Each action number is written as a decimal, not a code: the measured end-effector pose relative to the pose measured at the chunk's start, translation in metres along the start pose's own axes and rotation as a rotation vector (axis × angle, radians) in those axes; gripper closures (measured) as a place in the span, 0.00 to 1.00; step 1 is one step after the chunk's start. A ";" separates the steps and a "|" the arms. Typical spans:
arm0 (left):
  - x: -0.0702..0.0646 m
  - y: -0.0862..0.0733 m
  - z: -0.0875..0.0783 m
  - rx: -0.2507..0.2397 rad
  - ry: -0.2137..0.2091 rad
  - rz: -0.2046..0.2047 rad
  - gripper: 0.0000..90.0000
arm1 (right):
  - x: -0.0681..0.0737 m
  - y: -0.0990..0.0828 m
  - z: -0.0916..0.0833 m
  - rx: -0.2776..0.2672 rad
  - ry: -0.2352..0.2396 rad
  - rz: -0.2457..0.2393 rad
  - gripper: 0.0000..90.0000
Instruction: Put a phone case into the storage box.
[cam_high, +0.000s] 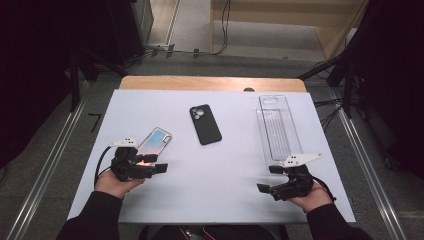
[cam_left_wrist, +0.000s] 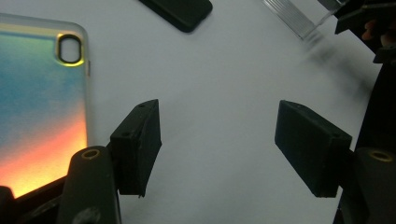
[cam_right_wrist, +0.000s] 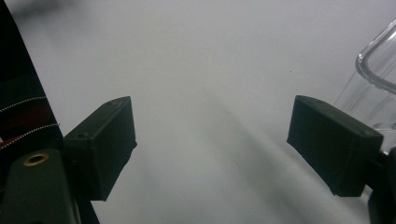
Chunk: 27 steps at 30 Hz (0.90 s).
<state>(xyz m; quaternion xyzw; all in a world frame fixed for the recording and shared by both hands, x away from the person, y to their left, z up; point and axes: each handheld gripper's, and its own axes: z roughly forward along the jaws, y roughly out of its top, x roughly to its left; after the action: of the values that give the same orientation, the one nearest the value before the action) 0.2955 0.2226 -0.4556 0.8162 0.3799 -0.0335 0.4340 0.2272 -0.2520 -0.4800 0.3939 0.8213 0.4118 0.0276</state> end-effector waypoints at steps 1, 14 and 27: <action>-0.002 -0.001 0.000 0.000 -0.006 0.004 0.36 | 0.000 0.000 0.000 0.000 0.000 0.000 0.15; -0.018 -0.015 0.001 0.023 -0.048 0.045 0.34 | 0.000 0.000 0.000 -0.003 0.001 0.003 0.15; -0.016 -0.013 -0.004 0.026 -0.046 0.025 0.34 | 0.000 -0.001 0.000 0.000 0.004 0.006 0.15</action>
<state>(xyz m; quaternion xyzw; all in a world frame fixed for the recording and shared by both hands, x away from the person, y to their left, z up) 0.2747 0.2206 -0.4564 0.8254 0.3591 -0.0519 0.4326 0.2271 -0.2522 -0.4806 0.3954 0.8201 0.4129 0.0247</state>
